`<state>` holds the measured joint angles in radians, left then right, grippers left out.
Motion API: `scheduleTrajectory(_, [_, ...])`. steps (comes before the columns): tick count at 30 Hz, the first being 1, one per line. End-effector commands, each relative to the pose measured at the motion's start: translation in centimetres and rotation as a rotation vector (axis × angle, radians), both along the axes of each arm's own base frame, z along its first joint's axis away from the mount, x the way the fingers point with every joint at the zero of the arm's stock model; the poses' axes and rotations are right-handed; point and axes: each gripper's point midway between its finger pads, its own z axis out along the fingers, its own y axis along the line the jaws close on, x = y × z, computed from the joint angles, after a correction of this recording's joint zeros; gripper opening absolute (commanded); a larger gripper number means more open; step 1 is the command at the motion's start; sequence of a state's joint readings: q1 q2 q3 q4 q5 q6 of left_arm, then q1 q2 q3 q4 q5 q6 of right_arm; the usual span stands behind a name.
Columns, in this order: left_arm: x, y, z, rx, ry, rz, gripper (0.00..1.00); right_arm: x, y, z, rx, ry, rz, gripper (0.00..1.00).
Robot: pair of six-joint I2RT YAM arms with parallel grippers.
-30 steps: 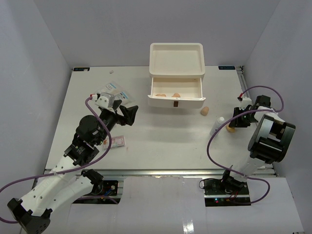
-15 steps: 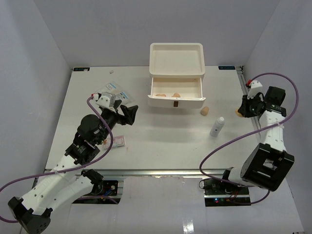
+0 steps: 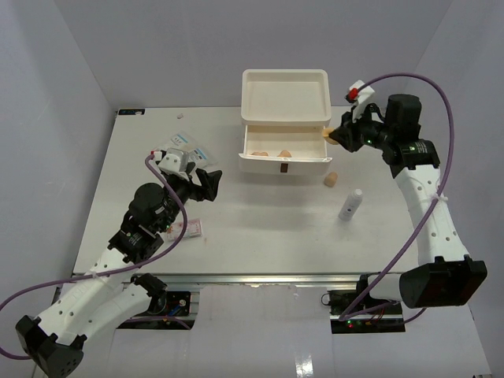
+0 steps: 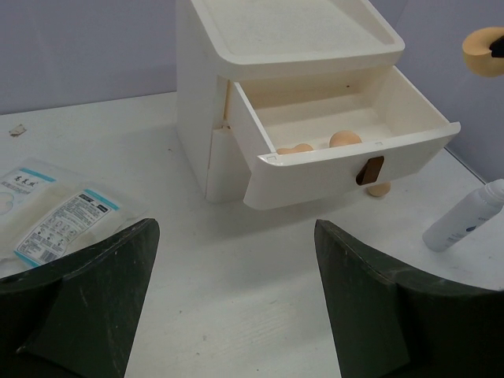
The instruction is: Organize the makeup
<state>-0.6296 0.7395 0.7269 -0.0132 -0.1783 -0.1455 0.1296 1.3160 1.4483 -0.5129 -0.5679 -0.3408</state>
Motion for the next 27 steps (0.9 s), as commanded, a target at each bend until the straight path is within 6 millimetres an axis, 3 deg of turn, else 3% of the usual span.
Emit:
scheduleTrajectory(1, [0.4, 0.4, 0.3, 0.002, -0.020, 0.022, 0.91, 0.3, 2.7, 0.1, 0.048, 0.037, 0.078, 0.11])
scheduleTrajectory(8, [0.7, 0.1, -0.2, 0.014, -0.006, 0.016, 0.91, 1.5, 5.1, -1.1, 0.013, 0.051, 0.123, 0.22])
scheduleTrajectory(12, [0.8, 0.2, -0.4, 0.016, -0.003, 0.019, 0.91, 2.5, 5.2, -1.9, -0.001, 0.066, 0.106, 0.37])
scheduleTrajectory(17, [0.9, 0.2, -0.4, 0.019, -0.002, 0.019, 0.91, 3.2, 5.0, -1.4, -0.008, 0.050, 0.083, 0.58])
scheduleTrajectory(24, [0.8, 0.0, -0.4, 0.019, -0.002, 0.007, 0.91, 2.2, 3.8, 0.9, 0.004, -0.004, 0.067, 0.62])
scheduleTrajectory(27, [0.8, 0.0, -0.5, 0.021, 0.001, 0.005, 0.91, 1.8, 2.0, 2.5, 0.039, -0.023, 0.037, 0.61])
